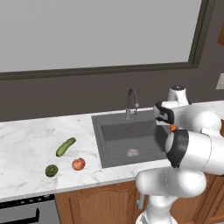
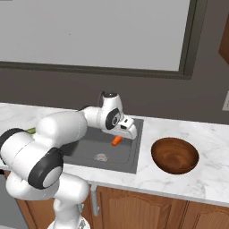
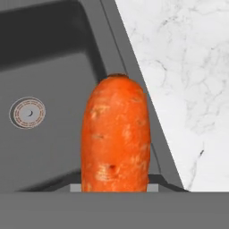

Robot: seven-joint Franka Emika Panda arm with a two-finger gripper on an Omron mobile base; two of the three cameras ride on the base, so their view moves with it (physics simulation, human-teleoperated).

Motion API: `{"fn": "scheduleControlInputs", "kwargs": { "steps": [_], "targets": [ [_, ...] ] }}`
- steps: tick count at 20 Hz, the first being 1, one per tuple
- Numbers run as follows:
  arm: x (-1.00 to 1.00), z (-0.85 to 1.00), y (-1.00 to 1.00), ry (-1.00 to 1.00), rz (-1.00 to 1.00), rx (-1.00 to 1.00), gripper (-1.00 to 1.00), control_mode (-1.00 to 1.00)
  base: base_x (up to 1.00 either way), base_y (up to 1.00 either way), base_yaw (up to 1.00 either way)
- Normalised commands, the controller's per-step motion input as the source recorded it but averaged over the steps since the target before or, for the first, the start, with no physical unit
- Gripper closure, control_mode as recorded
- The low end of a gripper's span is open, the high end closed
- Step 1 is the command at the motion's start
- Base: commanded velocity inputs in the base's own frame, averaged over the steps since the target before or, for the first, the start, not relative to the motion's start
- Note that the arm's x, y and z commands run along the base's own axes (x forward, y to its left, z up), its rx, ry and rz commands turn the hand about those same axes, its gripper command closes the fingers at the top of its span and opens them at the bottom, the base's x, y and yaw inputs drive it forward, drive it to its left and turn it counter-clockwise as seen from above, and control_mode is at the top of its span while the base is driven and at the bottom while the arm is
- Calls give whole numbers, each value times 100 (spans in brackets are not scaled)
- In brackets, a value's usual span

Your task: There is a mixed pile of frozen fruits and vegetables on the counter. Locate all the frozen vegetables and place the items in a bowl on the counter. Take all the frozen fruits and defrost them in a running sink.

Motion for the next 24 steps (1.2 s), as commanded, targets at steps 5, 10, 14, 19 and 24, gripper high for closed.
{"fn": "scheduleControlInputs", "kwargs": {
  "steps": [5,10,14,19,24],
  "targets": [
    [0,25,-58,0,-1,0,100,-100,0,0,0],
    [0,23,-51,0,-2,0,100,-100,0,0,0],
    [-3,18,-52,0,-3,0,100,-100,0,0,0],
    [-11,13,-52,0,-4,0,100,-100,0,0,0],
    [-10,2,-51,0,-6,-1,100,-100,0,0,0]
  ]
}}
